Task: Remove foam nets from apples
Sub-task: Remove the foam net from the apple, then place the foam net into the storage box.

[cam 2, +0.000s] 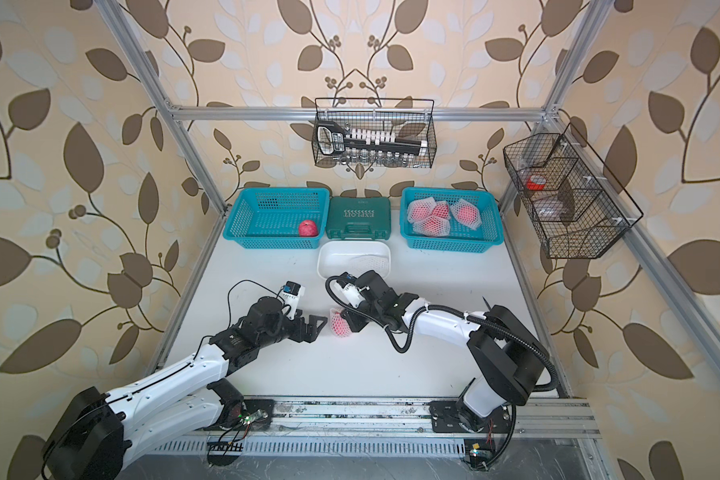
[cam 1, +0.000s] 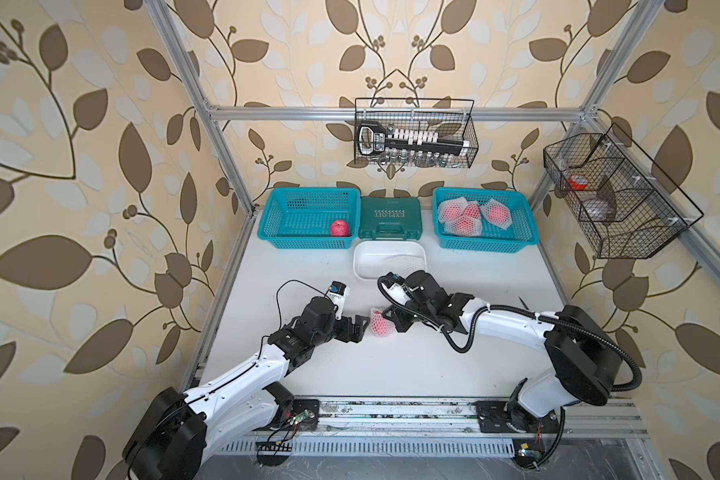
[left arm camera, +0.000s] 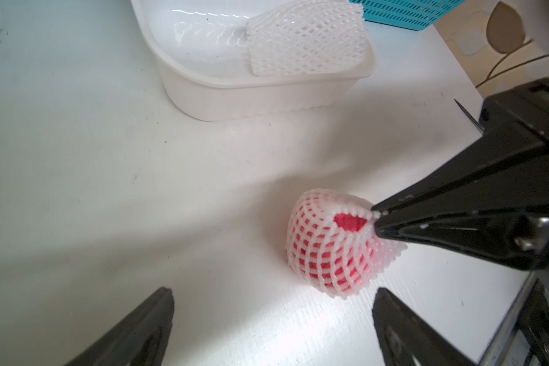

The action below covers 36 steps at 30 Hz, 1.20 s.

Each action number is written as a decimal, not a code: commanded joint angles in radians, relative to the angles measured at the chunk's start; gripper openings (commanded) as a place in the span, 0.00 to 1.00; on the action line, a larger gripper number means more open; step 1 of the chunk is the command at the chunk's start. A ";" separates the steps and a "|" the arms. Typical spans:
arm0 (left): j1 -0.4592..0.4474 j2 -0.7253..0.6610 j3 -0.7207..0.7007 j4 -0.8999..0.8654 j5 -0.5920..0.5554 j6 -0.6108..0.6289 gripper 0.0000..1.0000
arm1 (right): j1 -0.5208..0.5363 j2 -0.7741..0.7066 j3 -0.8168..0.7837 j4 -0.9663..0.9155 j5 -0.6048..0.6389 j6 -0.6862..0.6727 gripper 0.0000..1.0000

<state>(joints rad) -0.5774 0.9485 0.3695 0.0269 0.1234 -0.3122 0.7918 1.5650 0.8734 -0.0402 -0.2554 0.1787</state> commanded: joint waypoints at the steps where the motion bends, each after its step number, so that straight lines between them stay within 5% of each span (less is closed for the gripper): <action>1: -0.009 0.001 0.004 0.011 -0.020 0.025 0.99 | 0.007 -0.042 0.029 -0.021 -0.011 -0.012 0.00; 20: -0.010 0.016 0.015 0.016 -0.049 0.027 0.99 | -0.046 -0.150 -0.059 0.202 -0.050 0.109 0.00; 30: -0.010 -0.072 0.057 -0.002 -0.072 0.033 0.99 | -0.384 -0.108 -0.008 0.442 -0.208 0.575 0.00; 36: -0.010 -0.052 0.070 0.011 -0.081 0.031 0.99 | -0.408 0.049 0.126 0.446 -0.185 0.674 0.00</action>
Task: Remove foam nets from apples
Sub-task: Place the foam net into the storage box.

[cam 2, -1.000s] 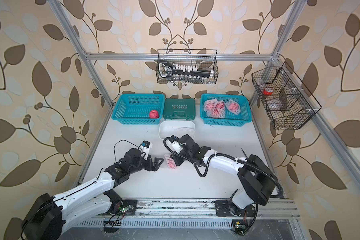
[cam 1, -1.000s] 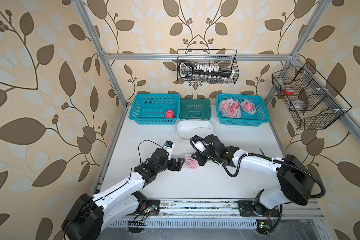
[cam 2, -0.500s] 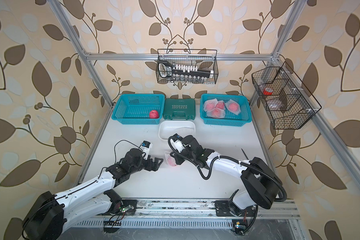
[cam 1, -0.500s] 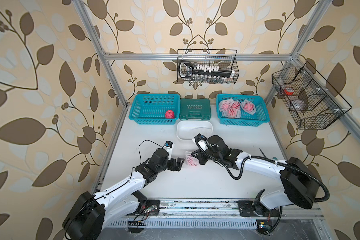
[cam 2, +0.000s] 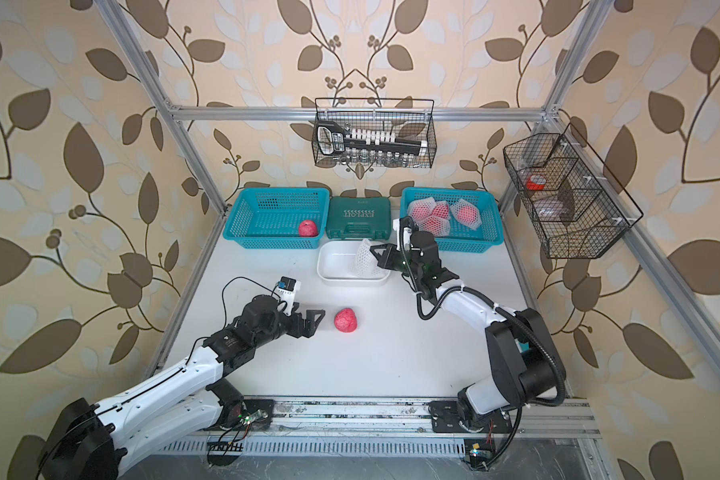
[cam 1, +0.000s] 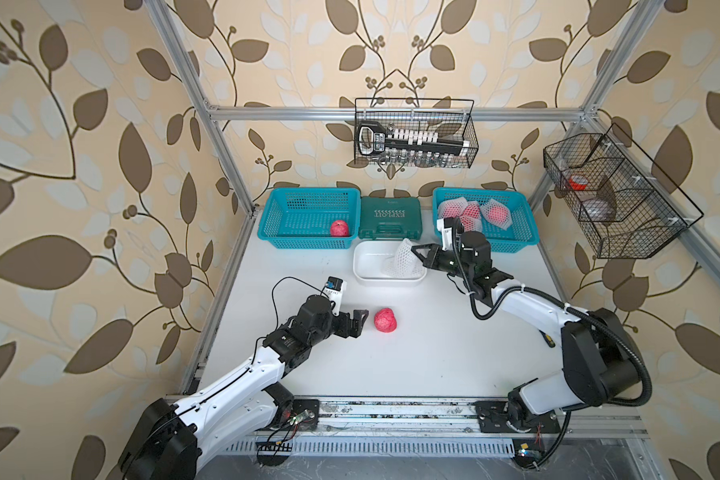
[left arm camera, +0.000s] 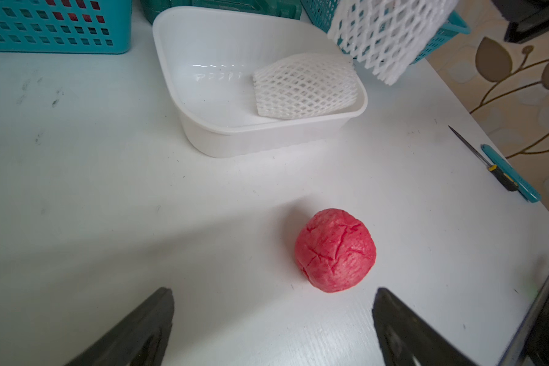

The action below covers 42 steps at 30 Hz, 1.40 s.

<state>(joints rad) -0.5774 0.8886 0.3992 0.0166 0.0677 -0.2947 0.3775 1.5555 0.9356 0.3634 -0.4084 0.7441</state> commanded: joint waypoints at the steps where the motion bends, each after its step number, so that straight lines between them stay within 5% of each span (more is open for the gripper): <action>1: -0.010 0.013 0.040 0.023 -0.025 0.012 0.99 | 0.007 0.096 0.088 0.049 -0.045 0.125 0.00; 15: -0.009 0.016 0.030 -0.003 -0.016 0.032 0.99 | 0.064 0.465 0.298 0.085 -0.008 0.228 0.00; 26: -0.010 0.048 0.053 -0.023 0.000 0.046 0.99 | 0.063 0.469 0.289 -0.077 0.184 0.065 0.00; 30: -0.010 0.058 0.064 -0.023 0.003 0.045 0.99 | 0.058 0.456 0.283 -0.100 0.212 0.034 0.12; 33: -0.010 0.056 0.072 -0.029 0.007 0.048 0.99 | 0.057 0.431 0.281 -0.115 0.219 0.014 0.32; 42: -0.018 0.121 0.168 -0.100 0.101 0.055 0.99 | 0.055 0.275 0.217 -0.114 0.250 -0.086 0.48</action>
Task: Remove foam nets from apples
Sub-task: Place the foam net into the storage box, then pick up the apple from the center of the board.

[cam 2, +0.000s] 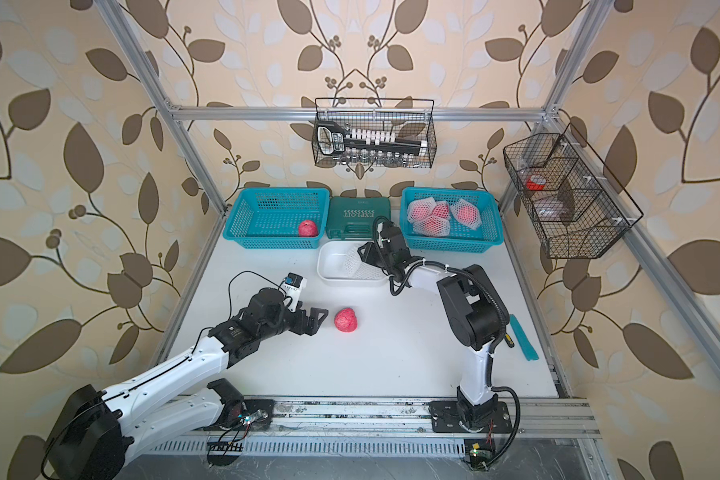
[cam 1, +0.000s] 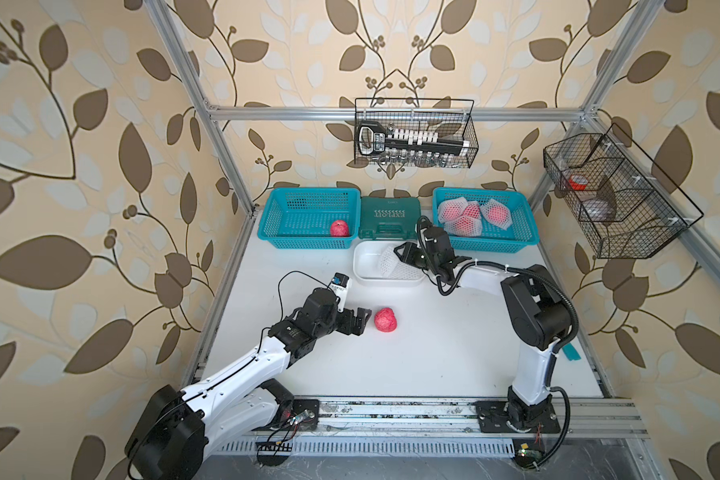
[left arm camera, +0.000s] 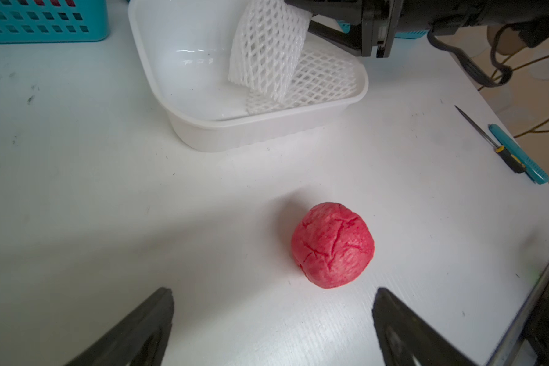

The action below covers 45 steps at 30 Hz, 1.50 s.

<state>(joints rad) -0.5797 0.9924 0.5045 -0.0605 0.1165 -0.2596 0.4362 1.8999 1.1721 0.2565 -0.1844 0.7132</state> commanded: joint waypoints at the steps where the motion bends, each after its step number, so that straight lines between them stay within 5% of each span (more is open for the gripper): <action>1: -0.021 0.026 0.074 -0.032 0.050 0.021 0.99 | -0.004 -0.092 -0.025 -0.018 0.035 -0.066 0.49; 12: -0.104 0.122 0.170 -0.106 0.042 0.083 0.99 | -0.021 -0.309 -0.147 -0.074 0.024 -0.132 0.51; 15: -0.146 0.190 0.199 -0.122 0.021 0.103 0.99 | -0.015 -0.412 -0.277 0.041 -0.035 -0.192 0.56; 21: -0.197 0.321 0.255 -0.097 0.011 0.135 0.99 | 0.006 -0.668 -0.650 0.355 -0.077 -0.309 0.89; 28: -0.202 0.442 0.279 -0.038 -0.019 0.138 0.99 | 0.036 -0.801 -0.916 0.570 -0.099 -0.357 0.91; 33: -0.202 0.529 0.287 0.008 -0.019 0.133 0.98 | 0.164 -0.822 -0.951 0.682 -0.110 -0.481 0.97; 39: -0.202 0.562 0.288 0.039 0.001 0.138 0.85 | 0.283 -0.823 -0.965 0.715 -0.026 -0.570 0.97; 45: -0.201 0.548 0.273 0.040 0.012 0.157 0.65 | 0.293 -0.864 -0.984 0.694 0.140 -0.563 0.97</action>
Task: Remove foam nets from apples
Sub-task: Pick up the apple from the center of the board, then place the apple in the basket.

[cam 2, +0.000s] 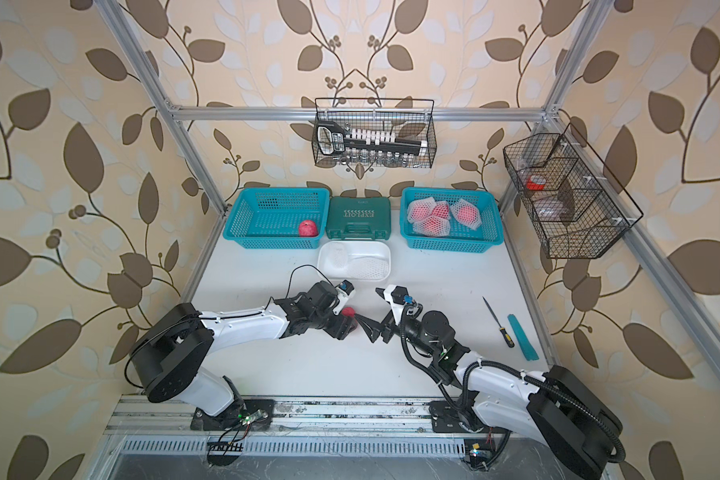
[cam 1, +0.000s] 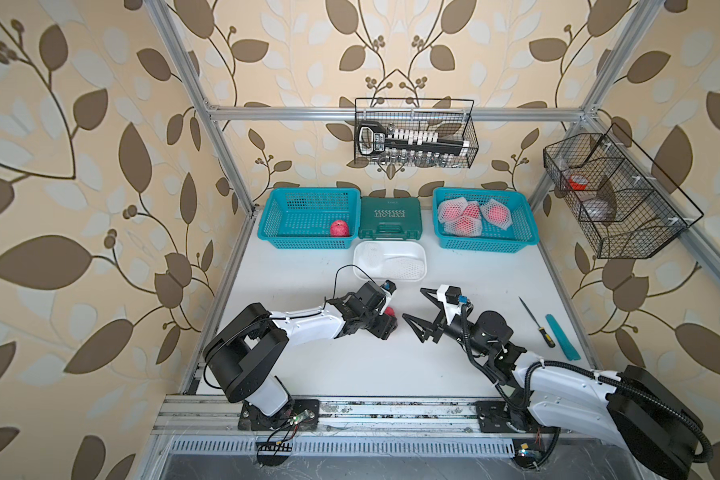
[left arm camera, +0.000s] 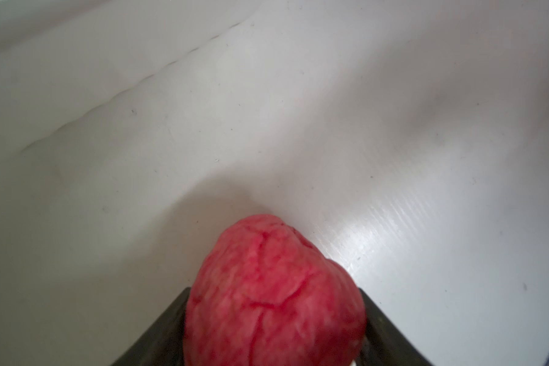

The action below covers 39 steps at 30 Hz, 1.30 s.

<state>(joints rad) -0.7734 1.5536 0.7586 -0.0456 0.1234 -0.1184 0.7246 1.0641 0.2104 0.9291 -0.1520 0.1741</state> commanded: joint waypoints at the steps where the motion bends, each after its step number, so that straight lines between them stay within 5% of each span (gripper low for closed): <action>1: -0.007 -0.015 0.021 0.021 0.005 0.018 0.64 | 0.005 -0.035 -0.028 0.024 0.130 -0.022 0.96; 12: 0.035 -0.176 0.217 -0.187 -0.011 0.069 0.57 | 0.004 -0.111 -0.077 0.040 0.301 0.009 0.96; 19: 0.347 -0.120 0.514 -0.329 -0.009 0.108 0.58 | 0.003 -0.187 -0.092 -0.006 0.368 0.019 0.96; 24: 0.542 0.090 0.727 -0.398 -0.027 0.138 0.58 | 0.003 -0.224 -0.098 -0.028 0.364 0.022 0.96; 28: 0.658 0.285 0.906 -0.452 0.062 0.153 0.58 | 0.003 -0.240 -0.101 -0.032 0.367 0.019 0.96; 39: 0.748 0.701 1.372 -0.458 0.199 0.215 0.63 | 0.003 -0.295 -0.113 -0.049 0.374 0.021 0.96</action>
<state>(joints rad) -0.0174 2.2208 2.0098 -0.5098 0.2302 0.0555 0.7246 0.7918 0.1192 0.8829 0.2020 0.1833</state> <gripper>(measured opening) 0.651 0.963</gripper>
